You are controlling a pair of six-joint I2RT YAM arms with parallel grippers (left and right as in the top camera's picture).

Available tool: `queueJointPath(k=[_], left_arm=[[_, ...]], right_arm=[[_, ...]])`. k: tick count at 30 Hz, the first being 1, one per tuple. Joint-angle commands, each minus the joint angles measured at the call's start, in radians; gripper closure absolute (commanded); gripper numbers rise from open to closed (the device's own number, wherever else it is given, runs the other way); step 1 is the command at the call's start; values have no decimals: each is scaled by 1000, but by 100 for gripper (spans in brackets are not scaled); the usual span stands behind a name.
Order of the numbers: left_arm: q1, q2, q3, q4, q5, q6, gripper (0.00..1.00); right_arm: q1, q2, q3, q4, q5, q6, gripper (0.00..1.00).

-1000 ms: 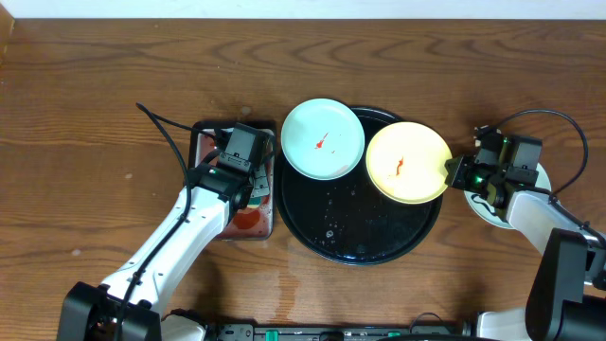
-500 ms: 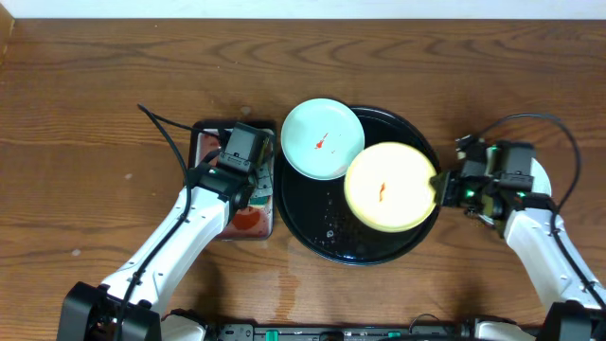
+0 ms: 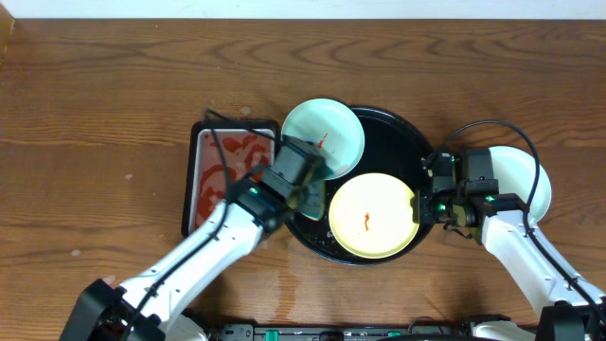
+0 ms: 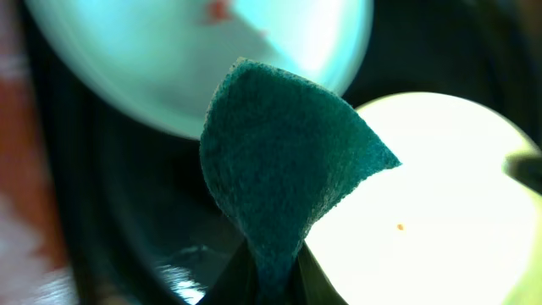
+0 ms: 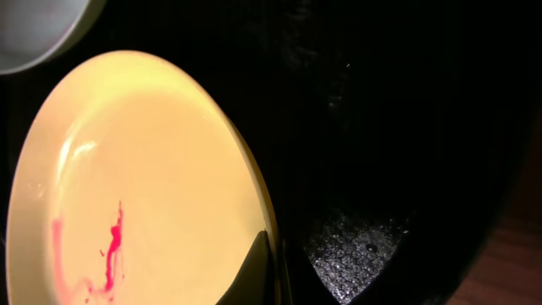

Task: Clean dirty plates on tray and stack at the side
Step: 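Carry the sponge from the basin over the yellow plate with left gripper, then scrub the yellow plate with the sponge while right gripper holds it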

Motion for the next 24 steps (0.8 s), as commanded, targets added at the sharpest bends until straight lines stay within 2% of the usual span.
queueJointPath(k=[1,7,14,17,19,24], left_arm=[[-81,19,-7,48,9,-28,92],[-197,149,-7,171,11,-114,92],[-277,298,-7,298,35,-118,92],[-276,333,-7,266,17,-117,92],[-269,336,-7,187,-80,-117,92],[-264,302,-6,116,-199,-95,92]], right_arm=[[19,3,-17,7,18,-7,99],[23,3,-39,34,19,-6,99],[23,3,-41,40,19,-6,99],[23,3,-41,40,22,-6,99],[23,3,-41,38,35,-6,99],[23,3,-43,35,41,-6,99]])
